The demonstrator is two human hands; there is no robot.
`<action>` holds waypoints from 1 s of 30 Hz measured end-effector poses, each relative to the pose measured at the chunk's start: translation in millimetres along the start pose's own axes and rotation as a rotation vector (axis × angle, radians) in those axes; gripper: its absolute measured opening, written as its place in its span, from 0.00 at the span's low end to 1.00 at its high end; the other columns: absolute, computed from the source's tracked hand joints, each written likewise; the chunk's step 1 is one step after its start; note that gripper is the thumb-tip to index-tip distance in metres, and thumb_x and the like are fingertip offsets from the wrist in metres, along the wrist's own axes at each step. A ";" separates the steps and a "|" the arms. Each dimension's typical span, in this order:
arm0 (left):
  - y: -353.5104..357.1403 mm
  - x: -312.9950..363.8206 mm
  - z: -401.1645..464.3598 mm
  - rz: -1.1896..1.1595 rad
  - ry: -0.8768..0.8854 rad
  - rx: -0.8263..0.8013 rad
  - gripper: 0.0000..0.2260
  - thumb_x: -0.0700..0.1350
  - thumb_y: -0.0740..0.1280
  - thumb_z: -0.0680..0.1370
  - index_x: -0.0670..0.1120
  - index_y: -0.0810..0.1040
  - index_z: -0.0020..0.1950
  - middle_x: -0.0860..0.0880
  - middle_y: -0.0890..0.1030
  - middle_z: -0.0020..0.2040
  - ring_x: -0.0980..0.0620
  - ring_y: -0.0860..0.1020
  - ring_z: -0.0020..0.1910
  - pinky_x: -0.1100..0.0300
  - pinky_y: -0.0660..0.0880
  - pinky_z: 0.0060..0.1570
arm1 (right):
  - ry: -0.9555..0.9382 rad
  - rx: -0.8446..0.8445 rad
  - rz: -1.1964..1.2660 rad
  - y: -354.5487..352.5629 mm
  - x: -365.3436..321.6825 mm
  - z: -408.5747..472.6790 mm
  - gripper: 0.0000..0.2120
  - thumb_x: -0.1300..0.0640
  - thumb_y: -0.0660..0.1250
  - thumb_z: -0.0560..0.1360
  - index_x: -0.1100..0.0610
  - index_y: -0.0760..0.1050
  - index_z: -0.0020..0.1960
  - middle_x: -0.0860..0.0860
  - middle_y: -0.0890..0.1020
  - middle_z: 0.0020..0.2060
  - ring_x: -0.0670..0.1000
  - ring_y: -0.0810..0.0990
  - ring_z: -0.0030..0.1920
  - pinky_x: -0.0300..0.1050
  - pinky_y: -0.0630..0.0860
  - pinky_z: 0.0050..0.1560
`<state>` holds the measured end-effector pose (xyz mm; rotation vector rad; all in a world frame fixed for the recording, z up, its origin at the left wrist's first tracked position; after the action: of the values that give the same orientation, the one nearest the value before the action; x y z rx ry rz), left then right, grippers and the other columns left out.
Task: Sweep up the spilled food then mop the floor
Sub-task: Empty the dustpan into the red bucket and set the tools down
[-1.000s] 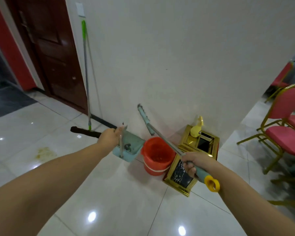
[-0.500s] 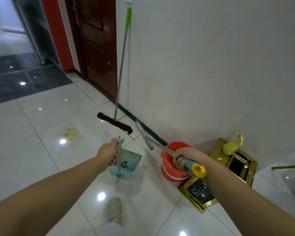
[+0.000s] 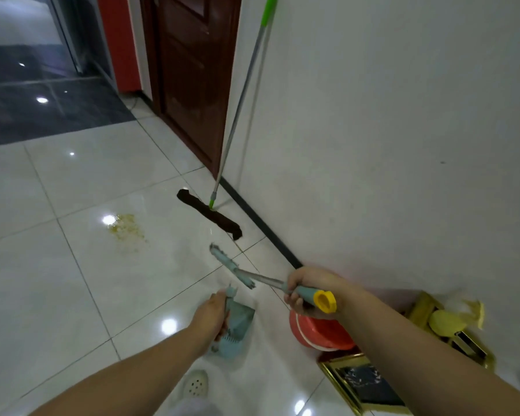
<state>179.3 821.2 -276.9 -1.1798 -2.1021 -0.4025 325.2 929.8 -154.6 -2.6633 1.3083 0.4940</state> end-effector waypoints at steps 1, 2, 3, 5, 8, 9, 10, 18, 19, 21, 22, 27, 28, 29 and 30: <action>3.1 -1.3 5.1 -0.010 -0.025 -0.020 0.23 0.58 0.52 0.82 0.43 0.72 0.37 0.47 0.71 0.26 0.52 0.67 0.23 0.65 0.64 0.24 | 0.005 -0.017 -0.008 4.7 -9.0 5.5 0.05 0.66 0.53 0.75 0.63 0.66 0.42 0.55 0.70 0.29 0.44 0.69 0.17 0.32 0.67 0.17; 7.4 -3.3 11.6 -0.018 -0.046 -0.042 0.24 0.59 0.51 0.82 0.43 0.74 0.39 0.46 0.72 0.27 0.51 0.68 0.24 0.65 0.64 0.24 | 0.016 -0.030 -0.014 9.0 -16.4 10.6 0.05 0.66 0.53 0.75 0.64 0.67 0.44 0.55 0.71 0.30 0.44 0.69 0.18 0.32 0.68 0.17; 12.0 -5.5 17.2 -0.023 -0.067 -0.055 0.25 0.60 0.51 0.81 0.43 0.75 0.40 0.44 0.74 0.29 0.51 0.69 0.24 0.65 0.65 0.24 | 0.037 -0.040 -0.017 13.0 -21.4 15.3 0.05 0.66 0.53 0.75 0.64 0.67 0.45 0.55 0.71 0.29 0.44 0.69 0.18 0.32 0.68 0.17; 22.3 -9.6 24.8 -0.025 -0.116 -0.070 0.27 0.60 0.50 0.81 0.42 0.75 0.39 0.44 0.74 0.29 0.51 0.70 0.22 0.67 0.65 0.22 | 0.079 -0.051 -0.025 18.3 -27.0 23.1 0.04 0.66 0.53 0.75 0.65 0.67 0.45 0.56 0.72 0.30 0.45 0.69 0.18 0.32 0.68 0.17; 40.0 -16.1 33.0 -0.054 -0.178 -0.098 0.28 0.59 0.47 0.82 0.40 0.71 0.36 0.45 0.71 0.26 0.52 0.68 0.19 0.67 0.66 0.20 | 0.131 -0.059 -0.101 19.3 -30.6 30.5 0.05 0.64 0.54 0.74 0.64 0.68 0.44 0.56 0.73 0.31 0.45 0.70 0.18 0.33 0.69 0.18; 44.2 -18.4 34.6 -0.070 -0.220 -0.098 0.28 0.59 0.47 0.82 0.40 0.70 0.35 0.45 0.71 0.26 0.52 0.68 0.19 0.67 0.66 0.20 | 0.146 -0.064 -0.150 18.8 -31.3 32.9 0.05 0.64 0.55 0.74 0.64 0.68 0.44 0.55 0.73 0.31 0.45 0.70 0.19 0.33 0.69 0.19; 48.1 -23.3 36.7 -0.086 -0.259 -0.098 0.29 0.59 0.47 0.82 0.39 0.70 0.34 0.44 0.71 0.25 0.51 0.69 0.19 0.67 0.66 0.20 | 0.157 -0.065 -0.203 18.3 -32.1 34.8 0.06 0.63 0.55 0.74 0.64 0.68 0.45 0.55 0.74 0.32 0.45 0.71 0.20 0.33 0.69 0.20; 71.0 -38.9 30.5 -0.226 -0.412 -0.181 0.33 0.64 0.47 0.80 0.37 0.73 0.36 0.42 0.72 0.23 0.49 0.71 0.22 0.66 0.68 0.22 | 0.143 -0.095 -0.622 9.8 -42.9 33.2 0.06 0.61 0.58 0.74 0.62 0.71 0.47 0.54 0.77 0.34 0.47 0.72 0.27 0.35 0.69 0.27; 69.9 -38.2 29.7 -0.237 -0.412 -0.182 0.34 0.65 0.47 0.79 0.37 0.73 0.36 0.42 0.73 0.24 0.49 0.71 0.21 0.65 0.69 0.22 | 0.131 -0.116 -0.672 8.7 -44.7 32.0 0.06 0.61 0.58 0.74 0.61 0.71 0.48 0.54 0.78 0.34 0.47 0.72 0.28 0.36 0.70 0.28; 71.2 -38.5 30.8 -0.237 -0.430 -0.194 0.35 0.66 0.46 0.78 0.37 0.75 0.38 0.41 0.76 0.26 0.48 0.75 0.23 0.63 0.72 0.25 | 0.105 -0.153 -0.764 6.7 -49.0 29.3 0.05 0.59 0.59 0.75 0.59 0.71 0.48 0.53 0.78 0.35 0.47 0.73 0.29 0.38 0.70 0.29; 72.2 -39.6 30.7 -0.226 -0.456 -0.200 0.36 0.67 0.46 0.78 0.37 0.76 0.41 0.41 0.78 0.28 0.47 0.77 0.26 0.61 0.74 0.28 | 0.097 -0.172 -0.792 5.6 -49.9 27.3 0.05 0.59 0.59 0.75 0.58 0.71 0.48 0.53 0.78 0.36 0.47 0.73 0.30 0.38 0.71 0.30; 82.1 -36.4 33.3 -0.230 -0.581 -0.246 0.32 0.66 0.58 0.76 0.36 0.76 0.55 0.39 0.77 0.35 0.44 0.77 0.29 0.56 0.76 0.30 | 0.079 -0.290 -0.801 2.3 -45.0 18.1 0.05 0.57 0.61 0.75 0.57 0.73 0.49 0.53 0.79 0.39 0.47 0.75 0.32 0.37 0.73 0.30; 83.2 -35.6 37.7 -0.240 -0.587 -0.234 0.29 0.64 0.62 0.76 0.36 0.75 0.54 0.39 0.75 0.36 0.45 0.75 0.28 0.57 0.75 0.29 | 0.080 -0.315 -0.787 2.8 -42.1 16.9 0.06 0.57 0.61 0.76 0.57 0.73 0.50 0.53 0.79 0.39 0.47 0.76 0.33 0.37 0.73 0.30; 84.7 -34.4 41.1 -0.245 -0.593 -0.223 0.27 0.62 0.65 0.75 0.37 0.75 0.54 0.39 0.75 0.39 0.44 0.75 0.30 0.56 0.75 0.29 | 0.082 -0.333 -0.770 2.6 -39.2 16.3 0.06 0.57 0.61 0.76 0.57 0.73 0.50 0.53 0.79 0.39 0.47 0.76 0.34 0.37 0.73 0.31; 86.4 -33.3 41.8 -0.238 -0.603 -0.210 0.25 0.60 0.67 0.75 0.37 0.76 0.54 0.38 0.75 0.44 0.43 0.75 0.33 0.55 0.75 0.30 | 0.089 -0.347 -0.752 1.6 -35.4 15.7 0.06 0.57 0.61 0.76 0.57 0.73 0.50 0.53 0.79 0.39 0.47 0.76 0.34 0.37 0.74 0.31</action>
<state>246.4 870.5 -335.2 -1.2860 -2.7949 -0.4190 300.1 959.3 -157.0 -3.1894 0.1600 0.5190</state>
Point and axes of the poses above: each hand's wrist, its own z-axis towards the middle knuckle, its own y-axis out of the palm, x = y × z, the point moved 8 cm from there along z, towards the middle knuckle
